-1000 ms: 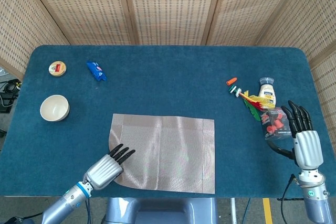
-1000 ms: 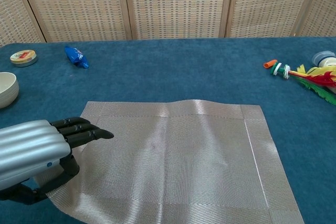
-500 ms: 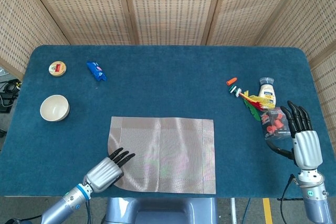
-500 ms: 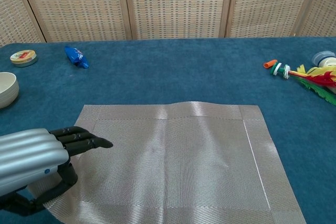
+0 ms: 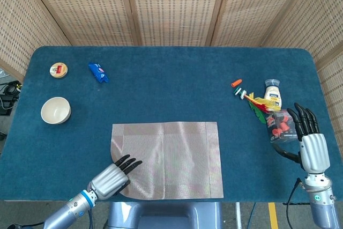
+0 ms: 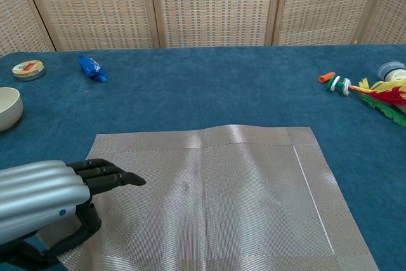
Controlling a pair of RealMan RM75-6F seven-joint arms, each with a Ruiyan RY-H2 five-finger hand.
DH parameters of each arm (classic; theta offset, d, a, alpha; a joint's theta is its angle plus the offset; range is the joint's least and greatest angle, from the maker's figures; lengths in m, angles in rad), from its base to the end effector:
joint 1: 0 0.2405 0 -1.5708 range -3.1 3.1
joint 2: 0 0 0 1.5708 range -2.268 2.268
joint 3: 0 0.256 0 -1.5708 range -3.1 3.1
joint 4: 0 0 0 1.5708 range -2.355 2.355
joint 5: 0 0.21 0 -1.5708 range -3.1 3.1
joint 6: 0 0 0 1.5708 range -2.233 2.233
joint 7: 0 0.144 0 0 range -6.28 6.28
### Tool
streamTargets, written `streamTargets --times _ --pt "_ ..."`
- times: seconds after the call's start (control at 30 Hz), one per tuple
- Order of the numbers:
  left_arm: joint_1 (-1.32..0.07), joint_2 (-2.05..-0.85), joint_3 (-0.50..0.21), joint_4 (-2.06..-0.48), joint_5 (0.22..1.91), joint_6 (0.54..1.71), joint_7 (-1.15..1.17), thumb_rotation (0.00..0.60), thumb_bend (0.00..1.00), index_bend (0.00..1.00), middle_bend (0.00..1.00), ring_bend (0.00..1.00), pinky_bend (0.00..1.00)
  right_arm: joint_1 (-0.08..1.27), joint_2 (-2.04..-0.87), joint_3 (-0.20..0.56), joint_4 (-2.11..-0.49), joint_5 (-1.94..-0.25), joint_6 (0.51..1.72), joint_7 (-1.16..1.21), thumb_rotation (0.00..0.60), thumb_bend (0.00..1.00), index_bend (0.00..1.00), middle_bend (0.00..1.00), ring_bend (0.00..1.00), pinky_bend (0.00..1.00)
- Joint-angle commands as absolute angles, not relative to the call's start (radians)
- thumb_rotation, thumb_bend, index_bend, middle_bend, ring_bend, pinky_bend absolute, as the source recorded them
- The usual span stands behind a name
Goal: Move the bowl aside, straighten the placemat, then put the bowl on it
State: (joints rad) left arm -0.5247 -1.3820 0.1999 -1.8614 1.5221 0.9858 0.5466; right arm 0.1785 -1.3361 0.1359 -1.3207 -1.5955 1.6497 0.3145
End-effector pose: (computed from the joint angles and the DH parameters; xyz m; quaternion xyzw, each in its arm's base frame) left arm -0.1690 0.1696 -0.0180 -0.8765 -0.2907 -0.2823 0.2601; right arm -0.2983 -0.2249 0.1433 0.5396 -0.3382 0.5689 0.5204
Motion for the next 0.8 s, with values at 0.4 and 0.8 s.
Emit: streamTargets --times 0.4,0.8 --pt "-0.533 -1.375 0.194 -1.858 1.546 0.958 0.489 0.6 0.68 0.65 0.0 0.0 0.0 0.178 -1.336 0.137 -1.321 -1.592 1.648 0.315 0.6 0.27 0.11 0.0 0.0 0.0" --pt "-0.539 -1.318 0.194 -1.867 1.554 0.95 0.458 0.6 0.37 0.21 0.0 0.0 0.0 0.177 -1.336 0.137 -1.323 -1.598 1.656 0.313 0.6 0.27 0.11 0.0 0.0 0.0"
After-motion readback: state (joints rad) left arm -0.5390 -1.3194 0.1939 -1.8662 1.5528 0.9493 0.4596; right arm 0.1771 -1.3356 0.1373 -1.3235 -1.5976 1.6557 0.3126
